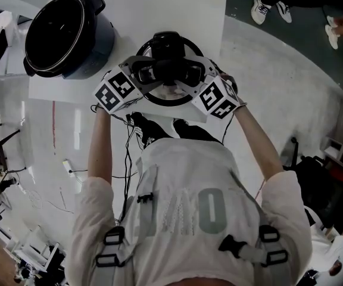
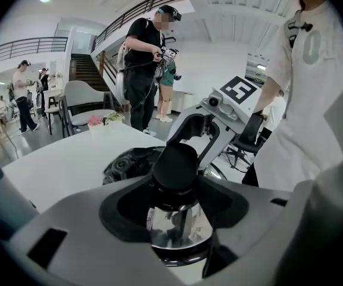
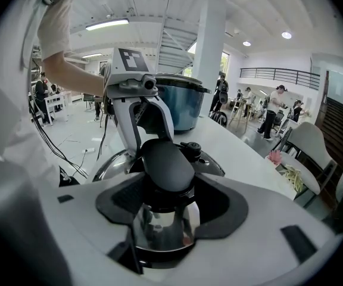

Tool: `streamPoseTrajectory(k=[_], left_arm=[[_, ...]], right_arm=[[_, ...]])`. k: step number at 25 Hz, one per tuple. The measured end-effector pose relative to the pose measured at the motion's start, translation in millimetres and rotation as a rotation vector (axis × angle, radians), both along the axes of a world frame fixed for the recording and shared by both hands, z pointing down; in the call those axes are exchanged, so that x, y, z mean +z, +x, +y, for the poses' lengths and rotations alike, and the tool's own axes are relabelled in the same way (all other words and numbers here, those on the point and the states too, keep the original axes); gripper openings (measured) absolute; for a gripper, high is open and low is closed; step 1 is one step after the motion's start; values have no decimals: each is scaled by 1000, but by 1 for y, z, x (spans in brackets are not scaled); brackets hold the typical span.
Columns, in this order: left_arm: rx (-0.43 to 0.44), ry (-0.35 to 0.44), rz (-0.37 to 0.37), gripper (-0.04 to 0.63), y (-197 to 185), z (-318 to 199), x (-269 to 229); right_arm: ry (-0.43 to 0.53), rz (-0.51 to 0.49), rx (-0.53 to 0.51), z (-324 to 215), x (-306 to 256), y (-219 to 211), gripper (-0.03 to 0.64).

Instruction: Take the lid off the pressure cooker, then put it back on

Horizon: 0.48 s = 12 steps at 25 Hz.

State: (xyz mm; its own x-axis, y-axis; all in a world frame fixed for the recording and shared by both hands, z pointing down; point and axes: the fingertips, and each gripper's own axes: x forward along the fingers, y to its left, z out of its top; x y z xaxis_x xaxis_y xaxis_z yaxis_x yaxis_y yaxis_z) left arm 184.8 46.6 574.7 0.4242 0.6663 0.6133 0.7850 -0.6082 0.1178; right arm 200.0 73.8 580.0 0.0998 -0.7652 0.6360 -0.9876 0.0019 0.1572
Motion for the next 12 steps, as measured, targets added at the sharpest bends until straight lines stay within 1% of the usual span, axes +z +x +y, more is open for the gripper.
streamPoseTrajectory(k=[3,6,8,10,12], left_arm=[[-13,-6,-4,238,1,-2,0],[-40,-19,-14,239,0,-4,-2],[-61,-8,-2,241,0,-10,-8],[-98,-6,42,242,4,-19,-23],[-159,-24,123,242,13,-29,-51]], right_arm=[[6,-7,-3,-2,1,0,261],[-15,-17,-12,-1,-2,-1,264],[0,-20,-16,-2,-14,0,272],[49,-36,-4,-5,-34,5,282],[102,-48,22,-5,-57,13,282]])
